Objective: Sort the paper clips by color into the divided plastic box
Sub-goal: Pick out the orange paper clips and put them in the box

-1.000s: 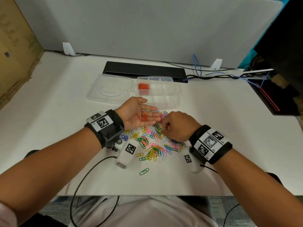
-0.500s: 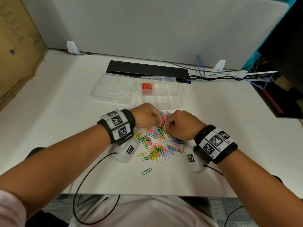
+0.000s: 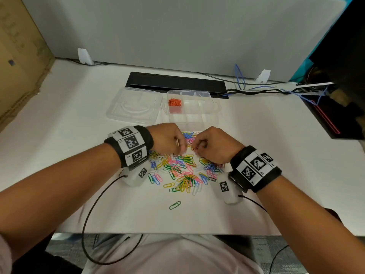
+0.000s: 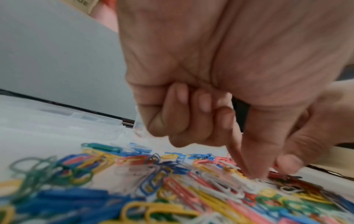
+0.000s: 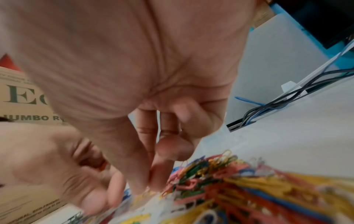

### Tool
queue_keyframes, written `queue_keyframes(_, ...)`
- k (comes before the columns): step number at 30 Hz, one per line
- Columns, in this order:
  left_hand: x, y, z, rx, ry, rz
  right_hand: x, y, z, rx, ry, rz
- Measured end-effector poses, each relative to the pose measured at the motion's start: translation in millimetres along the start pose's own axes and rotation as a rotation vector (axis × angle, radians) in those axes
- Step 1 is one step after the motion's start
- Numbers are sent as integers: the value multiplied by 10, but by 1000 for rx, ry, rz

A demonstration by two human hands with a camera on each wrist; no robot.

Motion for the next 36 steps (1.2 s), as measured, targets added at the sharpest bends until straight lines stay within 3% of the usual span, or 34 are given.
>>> queue_keyframes(6,68,-90,-31,5,-28,15,12,-43,-36,9,118,-51)
queue_keyframes(14,113,-62,156,-208,-84,-17,214,24,-63,23,53,41)
queue_keyframes(19,51,-62,76,-52,-156,-72,166,-20,-35,-9,3,2)
queue_keyframes(24,42,-81,42,33,-248,-9,160,-32,-69,-13,-33,-5)
queue_keyframes(27,59,-67,68,6,-218,18,152,-37,-52,-47,-82,-4)
queue_keyframes(30,78,-23,110,-116,190,42,207,-18,57,-105,-241,45)
queue_keyframes(32,115,58,53,-265,809,133,321,5,106,-105,-363,109)
queue_keyframes(34,161,105,-72,-291,1226,158,450,20,97,-80,-438,148)
queue_keyframes(36,191,122,-175,-285,1461,149,520,16,94,-109,-467,158)
Point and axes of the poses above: each hand's wrist, its own y-axis away from the middle knuckle, its own z-axis out of the back of the hand, x = y × z, the point moved 6 cm from there along -y, towards the middle knuckle, and after that the axes turned 15 degrees about -z, right-handed, at the moved point
